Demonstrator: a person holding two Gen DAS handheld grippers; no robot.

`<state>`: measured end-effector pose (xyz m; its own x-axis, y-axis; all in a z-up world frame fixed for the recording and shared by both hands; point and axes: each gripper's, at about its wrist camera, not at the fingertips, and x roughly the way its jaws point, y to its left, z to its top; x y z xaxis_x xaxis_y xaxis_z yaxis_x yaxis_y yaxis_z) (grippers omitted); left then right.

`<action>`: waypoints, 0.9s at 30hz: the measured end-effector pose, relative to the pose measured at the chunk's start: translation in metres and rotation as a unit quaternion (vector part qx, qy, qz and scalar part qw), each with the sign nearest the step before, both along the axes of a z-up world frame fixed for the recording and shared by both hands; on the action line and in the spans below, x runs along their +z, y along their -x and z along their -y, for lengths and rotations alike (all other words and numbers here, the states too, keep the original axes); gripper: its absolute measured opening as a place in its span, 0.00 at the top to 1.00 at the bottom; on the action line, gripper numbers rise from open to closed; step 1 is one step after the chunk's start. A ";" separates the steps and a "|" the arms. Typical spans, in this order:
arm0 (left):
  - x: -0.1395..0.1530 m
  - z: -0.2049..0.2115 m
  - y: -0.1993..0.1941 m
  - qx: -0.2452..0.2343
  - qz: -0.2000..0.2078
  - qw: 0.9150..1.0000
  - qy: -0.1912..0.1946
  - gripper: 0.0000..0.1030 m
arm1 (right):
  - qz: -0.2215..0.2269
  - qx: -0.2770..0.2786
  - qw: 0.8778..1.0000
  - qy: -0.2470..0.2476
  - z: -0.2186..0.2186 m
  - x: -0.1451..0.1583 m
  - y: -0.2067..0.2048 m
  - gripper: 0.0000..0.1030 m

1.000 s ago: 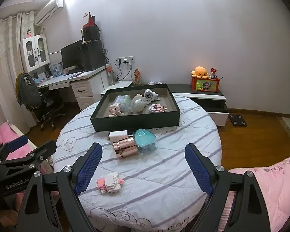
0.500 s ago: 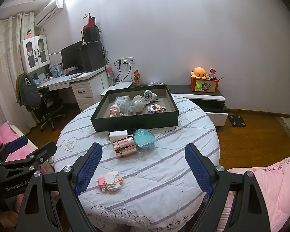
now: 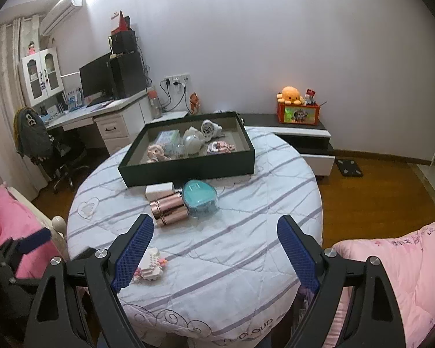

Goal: Organize rigid objects
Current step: 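Move both tools back toward the remaining items on the table, then grasp the pink-white block figure with the left tool while the right tool grasps the teal egg case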

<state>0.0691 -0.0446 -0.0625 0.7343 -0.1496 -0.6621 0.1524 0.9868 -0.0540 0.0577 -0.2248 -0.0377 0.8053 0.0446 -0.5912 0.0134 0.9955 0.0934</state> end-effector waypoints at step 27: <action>-0.076 0.018 -0.072 -0.005 -0.084 0.996 0.025 0.54 | -0.085 0.020 0.996 -0.025 0.021 -0.065 -0.086 0.14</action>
<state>0.1409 -0.0624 -0.1382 0.6121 -0.1920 -0.7671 0.1469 0.9808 -0.1283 0.1436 -0.2455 -0.1023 0.6911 0.1071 -0.7148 -0.0056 0.9897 0.1428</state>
